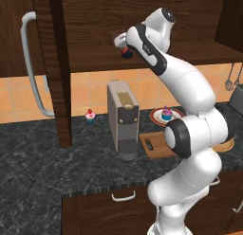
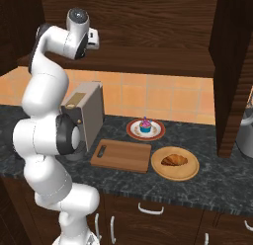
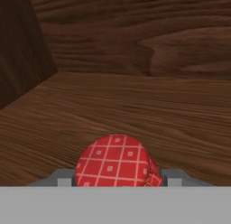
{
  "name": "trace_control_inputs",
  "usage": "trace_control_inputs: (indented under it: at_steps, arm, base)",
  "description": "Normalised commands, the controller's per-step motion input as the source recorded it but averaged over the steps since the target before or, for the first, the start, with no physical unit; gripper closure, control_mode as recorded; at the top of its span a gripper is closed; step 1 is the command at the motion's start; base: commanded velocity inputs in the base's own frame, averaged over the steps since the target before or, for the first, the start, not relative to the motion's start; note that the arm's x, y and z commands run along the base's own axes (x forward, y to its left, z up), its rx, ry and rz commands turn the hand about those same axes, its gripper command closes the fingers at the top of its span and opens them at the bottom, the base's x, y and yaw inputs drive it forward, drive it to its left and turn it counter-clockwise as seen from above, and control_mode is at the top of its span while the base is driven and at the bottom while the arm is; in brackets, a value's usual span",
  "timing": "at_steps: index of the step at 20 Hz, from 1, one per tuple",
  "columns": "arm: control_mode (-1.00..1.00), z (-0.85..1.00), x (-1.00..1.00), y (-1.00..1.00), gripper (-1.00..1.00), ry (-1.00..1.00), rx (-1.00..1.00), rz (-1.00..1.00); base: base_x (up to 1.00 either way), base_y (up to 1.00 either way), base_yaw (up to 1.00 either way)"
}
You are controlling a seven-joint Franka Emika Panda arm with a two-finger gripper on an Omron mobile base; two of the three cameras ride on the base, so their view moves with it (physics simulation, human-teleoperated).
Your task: From the different types of pastries on the counter, select a croissant and place it on the cutting board. Then retrieve a jar of jam from the cabinet and place it alongside the croissant on the cutting board.
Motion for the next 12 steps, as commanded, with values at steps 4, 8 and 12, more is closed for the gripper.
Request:
trace_control_inputs:
  at_steps: [4,8,12]
  arm:
    - [-1.0,0.08,-0.12,0.0,1.0,0.09,0.04,0.06]
    - [-1.0,0.09,-0.58,0.0,1.0,0.07,0.02,0.06]
    - [-1.0,0.01,-0.7,0.0,1.0,-0.02,0.0,0.0]
  base:
    - [0.0,0.0,0.0]
    - [0.0,0.0,0.0]
    - [0.0,0.0,0.0]
